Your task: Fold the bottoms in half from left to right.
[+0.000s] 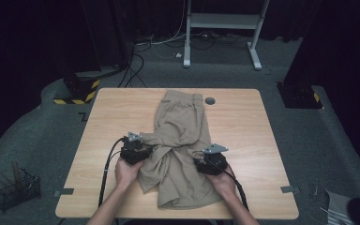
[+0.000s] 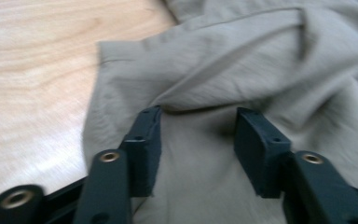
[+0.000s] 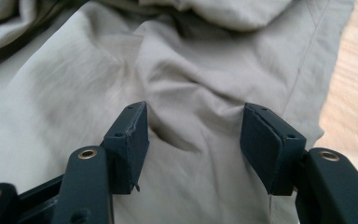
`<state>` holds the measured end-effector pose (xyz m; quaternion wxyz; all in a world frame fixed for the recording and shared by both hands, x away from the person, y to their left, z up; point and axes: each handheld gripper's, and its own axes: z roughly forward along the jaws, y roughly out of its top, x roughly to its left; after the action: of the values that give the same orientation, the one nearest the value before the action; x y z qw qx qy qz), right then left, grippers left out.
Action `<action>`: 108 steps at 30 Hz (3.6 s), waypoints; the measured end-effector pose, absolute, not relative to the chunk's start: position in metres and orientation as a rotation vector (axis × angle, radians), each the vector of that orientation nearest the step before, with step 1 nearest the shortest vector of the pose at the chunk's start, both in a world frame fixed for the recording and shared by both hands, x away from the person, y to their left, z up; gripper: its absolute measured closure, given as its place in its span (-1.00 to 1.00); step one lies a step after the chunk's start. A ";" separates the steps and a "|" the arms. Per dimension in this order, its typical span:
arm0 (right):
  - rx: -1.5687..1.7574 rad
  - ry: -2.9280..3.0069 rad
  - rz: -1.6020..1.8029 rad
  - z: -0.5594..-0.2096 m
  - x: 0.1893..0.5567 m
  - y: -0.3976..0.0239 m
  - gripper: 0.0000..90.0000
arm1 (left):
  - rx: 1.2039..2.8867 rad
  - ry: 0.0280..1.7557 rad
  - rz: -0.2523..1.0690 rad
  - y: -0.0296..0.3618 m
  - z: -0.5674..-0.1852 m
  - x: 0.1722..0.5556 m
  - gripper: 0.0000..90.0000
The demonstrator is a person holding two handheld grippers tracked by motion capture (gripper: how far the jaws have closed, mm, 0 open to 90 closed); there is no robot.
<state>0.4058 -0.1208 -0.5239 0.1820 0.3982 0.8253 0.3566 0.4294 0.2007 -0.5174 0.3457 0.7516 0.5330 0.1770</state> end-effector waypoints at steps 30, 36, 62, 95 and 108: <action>1.114 2.375 1.010 -0.509 0.383 -0.125 -0.11 | 2.065 0.942 0.227 0.135 -0.487 0.370 1.00; 1.128 2.362 0.984 -0.521 0.371 -0.143 0.00 | 2.116 1.025 0.208 0.131 -0.516 0.387 1.00; 1.150 2.334 0.975 -0.521 0.381 -0.131 0.09 | 2.155 0.933 0.223 0.105 -0.511 0.373 1.00; 1.105 2.367 1.133 -0.469 0.421 -0.089 0.16 | 1.985 1.220 0.448 0.186 -0.495 0.363 -0.30; 1.072 2.451 1.106 -0.485 0.430 -0.078 0.95 | 2.018 1.285 0.475 0.195 -0.515 0.349 -0.35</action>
<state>0.4303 -0.0784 -0.4851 0.1232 0.3677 0.8402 0.3791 0.3491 0.1952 -0.5149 0.3441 0.7770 0.4945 0.1828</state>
